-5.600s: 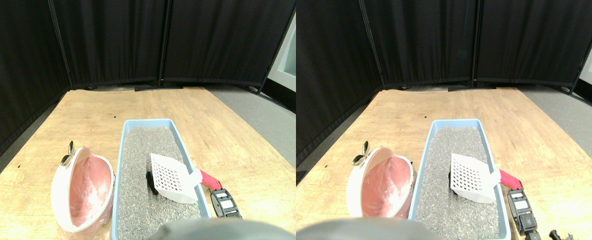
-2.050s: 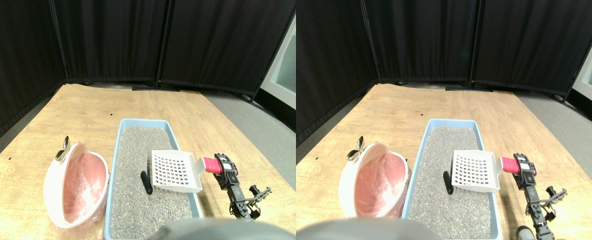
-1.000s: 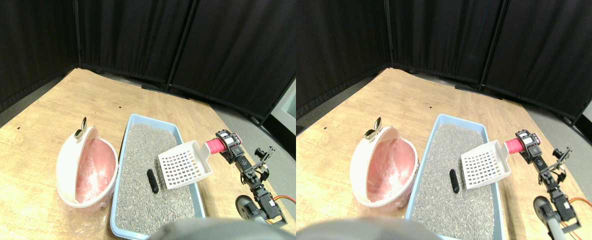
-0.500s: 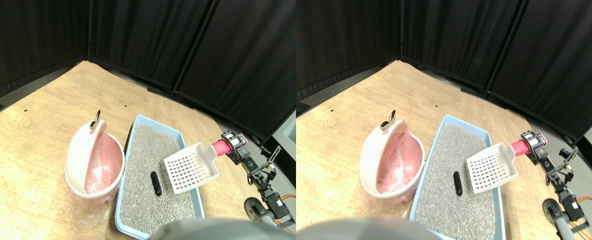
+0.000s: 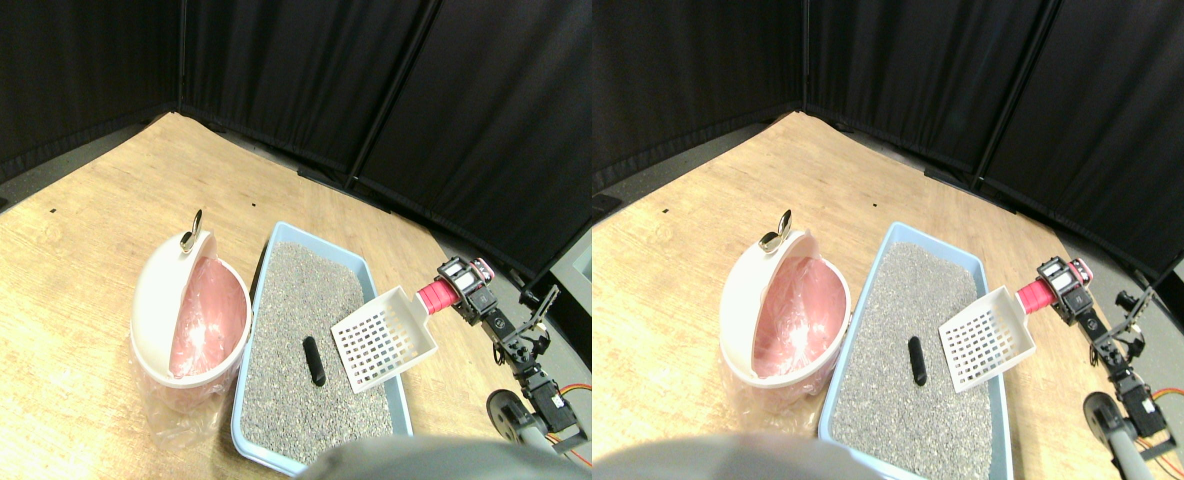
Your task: Scoop (unimanual)
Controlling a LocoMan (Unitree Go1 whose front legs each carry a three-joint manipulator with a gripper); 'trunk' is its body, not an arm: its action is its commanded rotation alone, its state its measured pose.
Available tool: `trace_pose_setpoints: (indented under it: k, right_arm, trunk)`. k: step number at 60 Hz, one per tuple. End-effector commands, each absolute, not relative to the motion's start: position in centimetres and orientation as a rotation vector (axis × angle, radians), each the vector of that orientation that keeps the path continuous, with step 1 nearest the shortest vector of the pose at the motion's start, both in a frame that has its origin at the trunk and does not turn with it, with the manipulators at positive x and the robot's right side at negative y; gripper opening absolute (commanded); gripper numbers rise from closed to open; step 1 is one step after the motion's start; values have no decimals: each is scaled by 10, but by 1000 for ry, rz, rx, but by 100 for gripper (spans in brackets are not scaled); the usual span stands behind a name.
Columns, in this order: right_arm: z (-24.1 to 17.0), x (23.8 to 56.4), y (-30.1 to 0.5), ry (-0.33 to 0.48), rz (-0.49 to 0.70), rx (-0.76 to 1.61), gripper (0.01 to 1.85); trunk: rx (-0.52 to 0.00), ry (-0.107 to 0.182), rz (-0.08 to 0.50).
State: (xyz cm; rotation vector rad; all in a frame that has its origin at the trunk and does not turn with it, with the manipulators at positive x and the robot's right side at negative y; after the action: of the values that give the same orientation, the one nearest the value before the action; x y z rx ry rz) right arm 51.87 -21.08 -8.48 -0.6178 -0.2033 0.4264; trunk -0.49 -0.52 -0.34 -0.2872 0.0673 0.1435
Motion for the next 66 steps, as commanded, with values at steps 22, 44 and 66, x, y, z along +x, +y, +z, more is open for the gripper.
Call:
trace_pose_setpoints:
  k: [22, 44, 66]
  right_arm:
    - [-74, 512, -178, -237, 515, -749, 6]
    - [-88, 527, -157, -193, 490, -793, 6]
    - [-109, 499, -145, -141, 590, -681, 6]
  trunk:
    - [-341, 95, 178]
    - [-361, 90, 203]
    - [-388, 124, 216]
